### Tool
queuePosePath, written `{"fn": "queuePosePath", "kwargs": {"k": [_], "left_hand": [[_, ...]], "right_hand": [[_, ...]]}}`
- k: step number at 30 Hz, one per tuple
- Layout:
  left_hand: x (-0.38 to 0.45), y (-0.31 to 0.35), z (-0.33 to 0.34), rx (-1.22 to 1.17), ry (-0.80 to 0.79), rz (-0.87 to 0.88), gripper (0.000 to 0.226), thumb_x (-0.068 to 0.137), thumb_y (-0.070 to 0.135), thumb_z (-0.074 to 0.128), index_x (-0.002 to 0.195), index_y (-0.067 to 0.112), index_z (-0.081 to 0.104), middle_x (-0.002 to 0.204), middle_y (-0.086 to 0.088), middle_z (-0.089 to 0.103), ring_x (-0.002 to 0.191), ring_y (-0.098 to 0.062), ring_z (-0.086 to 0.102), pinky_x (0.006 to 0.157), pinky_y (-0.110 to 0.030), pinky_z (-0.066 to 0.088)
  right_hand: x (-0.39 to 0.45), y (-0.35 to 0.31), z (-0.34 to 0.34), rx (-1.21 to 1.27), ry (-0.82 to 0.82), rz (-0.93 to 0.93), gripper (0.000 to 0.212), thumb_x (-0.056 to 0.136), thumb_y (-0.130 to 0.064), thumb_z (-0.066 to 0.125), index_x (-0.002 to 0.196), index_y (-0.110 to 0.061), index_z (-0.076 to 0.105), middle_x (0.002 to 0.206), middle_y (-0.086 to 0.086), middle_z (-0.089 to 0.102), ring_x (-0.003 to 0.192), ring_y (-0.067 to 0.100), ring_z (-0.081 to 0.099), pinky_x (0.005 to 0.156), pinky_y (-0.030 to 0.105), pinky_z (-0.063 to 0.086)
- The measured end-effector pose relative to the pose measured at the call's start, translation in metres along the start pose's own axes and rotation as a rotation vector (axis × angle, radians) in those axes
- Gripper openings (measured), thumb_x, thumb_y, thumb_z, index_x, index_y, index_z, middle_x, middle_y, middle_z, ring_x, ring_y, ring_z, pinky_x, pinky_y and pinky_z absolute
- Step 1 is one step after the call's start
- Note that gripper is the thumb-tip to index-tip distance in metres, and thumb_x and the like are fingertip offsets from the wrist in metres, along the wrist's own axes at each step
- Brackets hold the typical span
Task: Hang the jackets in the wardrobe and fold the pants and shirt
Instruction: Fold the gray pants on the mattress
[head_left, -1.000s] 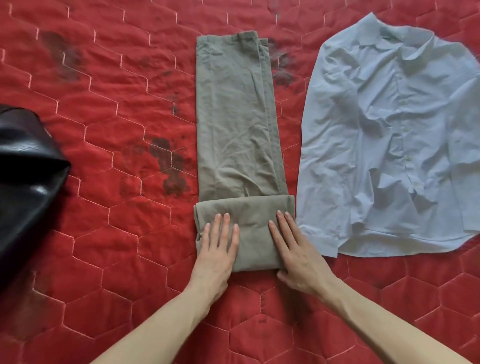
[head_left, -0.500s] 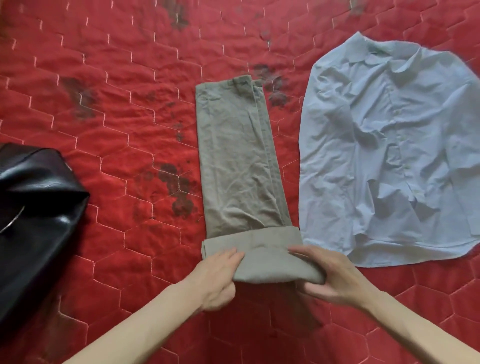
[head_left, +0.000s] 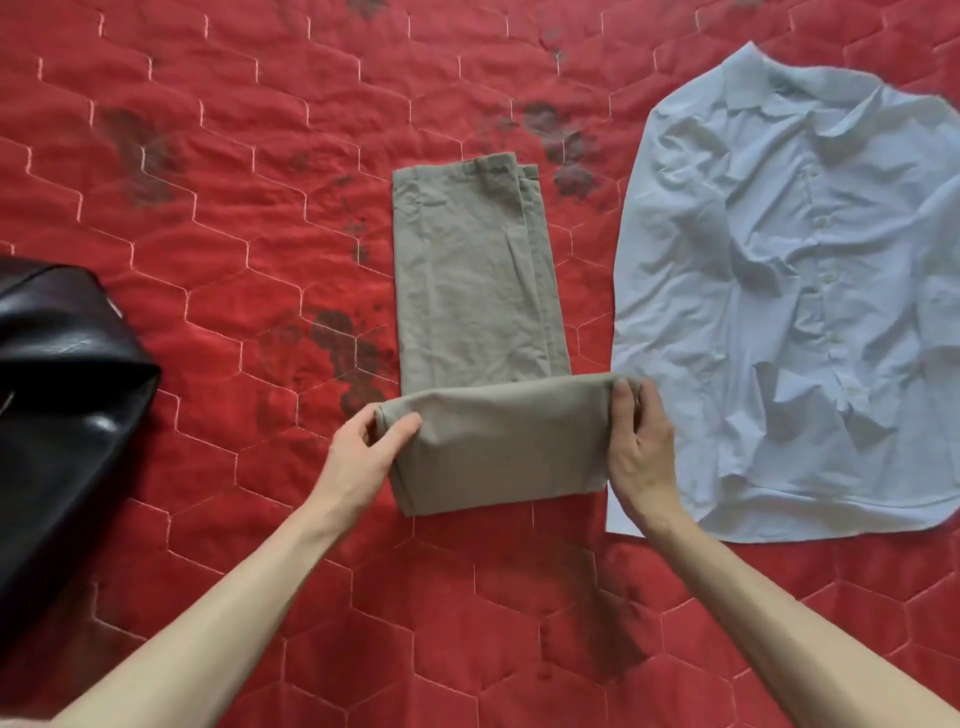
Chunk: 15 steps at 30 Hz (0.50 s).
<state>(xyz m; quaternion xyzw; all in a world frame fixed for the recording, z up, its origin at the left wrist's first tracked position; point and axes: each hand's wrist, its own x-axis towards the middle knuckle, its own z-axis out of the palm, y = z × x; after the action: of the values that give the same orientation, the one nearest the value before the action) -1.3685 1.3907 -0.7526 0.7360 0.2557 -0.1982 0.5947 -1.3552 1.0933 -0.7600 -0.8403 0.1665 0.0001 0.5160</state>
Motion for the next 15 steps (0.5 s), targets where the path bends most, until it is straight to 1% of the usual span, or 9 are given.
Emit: {"fn": "queuePosePath", "kwargs": {"k": [2, 4, 5, 7, 8, 10, 11, 13, 15], "left_hand": [[0.014, -0.005, 0.012, -0.026, 0.072, -0.011, 0.005, 0.098, 0.028, 0.072, 0.104, 0.029, 0.071, 0.097, 0.016, 0.078, 0.091, 0.008, 0.070, 0.075, -0.008, 0.050], [0.027, -0.008, 0.022, -0.055, 0.134, -0.016, 0.006, 0.101, 0.030, 0.069, 0.107, 0.030, 0.069, 0.104, 0.012, 0.077, 0.095, 0.005, 0.070, 0.080, -0.014, 0.051], [0.033, -0.010, 0.026, -0.077, 0.157, -0.021, 0.007, 0.102, 0.030, 0.067, 0.108, 0.029, 0.068, 0.107, 0.009, 0.077, 0.097, 0.001, 0.071, 0.082, -0.018, 0.052], [0.043, -0.012, 0.031, -0.098, 0.197, -0.023, 0.004, 0.103, 0.030, 0.065, 0.106, 0.029, 0.068, 0.105, 0.006, 0.076, 0.098, -0.007, 0.072, 0.081, -0.021, 0.053], [0.048, -0.012, 0.032, -0.085, 0.213, -0.014, 0.004, 0.103, 0.030, 0.065, 0.102, 0.029, 0.069, 0.102, 0.006, 0.076, 0.097, -0.011, 0.072, 0.080, -0.022, 0.052], [0.057, -0.013, 0.034, 0.003, 0.267, 0.004, 0.007, 0.101, 0.032, 0.068, 0.101, 0.026, 0.071, 0.102, 0.006, 0.073, 0.100, -0.017, 0.070, 0.080, -0.022, 0.049], [0.060, -0.013, 0.036, 0.085, 0.324, 0.002, 0.014, 0.100, 0.035, 0.069, 0.107, 0.024, 0.071, 0.109, 0.004, 0.070, 0.106, -0.019, 0.066, 0.085, -0.022, 0.045], [0.058, -0.008, 0.041, 0.298, 0.480, 0.045, 0.032, 0.098, 0.033, 0.068, 0.126, 0.019, 0.064, 0.126, -0.004, 0.056, 0.118, -0.023, 0.053, 0.098, -0.025, 0.036], [0.048, -0.001, 0.048, 0.520, 0.529, 0.267, 0.038, 0.098, 0.024, 0.063, 0.134, 0.014, 0.057, 0.133, -0.012, 0.048, 0.122, -0.028, 0.046, 0.106, -0.035, 0.034]], "right_hand": [[0.016, 0.006, 0.019, 0.029, 0.022, 0.064, 0.027, 0.113, -0.037, 0.039, 0.093, -0.030, 0.056, 0.081, -0.026, 0.059, 0.077, -0.005, 0.055, 0.073, 0.014, 0.041], [0.032, 0.013, 0.030, 0.015, 0.027, 0.111, 0.032, 0.114, -0.034, 0.038, 0.093, -0.017, 0.055, 0.078, -0.027, 0.056, 0.075, -0.005, 0.052, 0.073, 0.014, 0.039], [0.040, 0.016, 0.033, -0.018, 0.020, 0.117, 0.034, 0.114, -0.035, 0.037, 0.093, -0.014, 0.054, 0.077, -0.024, 0.056, 0.074, -0.003, 0.051, 0.073, 0.017, 0.040], [0.054, 0.022, 0.037, -0.125, -0.011, 0.118, 0.035, 0.113, -0.038, 0.038, 0.093, -0.015, 0.055, 0.077, -0.015, 0.058, 0.076, 0.002, 0.055, 0.076, 0.030, 0.042], [0.060, 0.025, 0.038, -0.198, -0.029, 0.128, 0.034, 0.112, -0.041, 0.039, 0.096, -0.015, 0.056, 0.080, -0.012, 0.059, 0.081, 0.010, 0.059, 0.078, 0.037, 0.044], [0.066, 0.028, 0.038, -0.314, -0.042, 0.163, 0.030, 0.108, -0.044, 0.046, 0.114, -0.018, 0.058, 0.096, -0.004, 0.065, 0.097, 0.023, 0.063, 0.085, 0.043, 0.048], [0.066, 0.028, 0.037, -0.369, -0.028, 0.141, 0.031, 0.107, -0.042, 0.050, 0.126, -0.018, 0.055, 0.109, 0.000, 0.065, 0.106, 0.026, 0.062, 0.090, 0.044, 0.049], [0.062, 0.029, 0.033, -0.503, 0.030, -0.054, 0.042, 0.105, -0.031, 0.056, 0.142, -0.011, 0.050, 0.131, 0.010, 0.059, 0.121, 0.030, 0.055, 0.102, 0.045, 0.045], [0.051, 0.029, 0.030, -0.608, 0.014, -0.331, 0.048, 0.104, -0.021, 0.056, 0.149, -0.005, 0.048, 0.148, 0.016, 0.050, 0.136, 0.035, 0.049, 0.114, 0.046, 0.040]]}}
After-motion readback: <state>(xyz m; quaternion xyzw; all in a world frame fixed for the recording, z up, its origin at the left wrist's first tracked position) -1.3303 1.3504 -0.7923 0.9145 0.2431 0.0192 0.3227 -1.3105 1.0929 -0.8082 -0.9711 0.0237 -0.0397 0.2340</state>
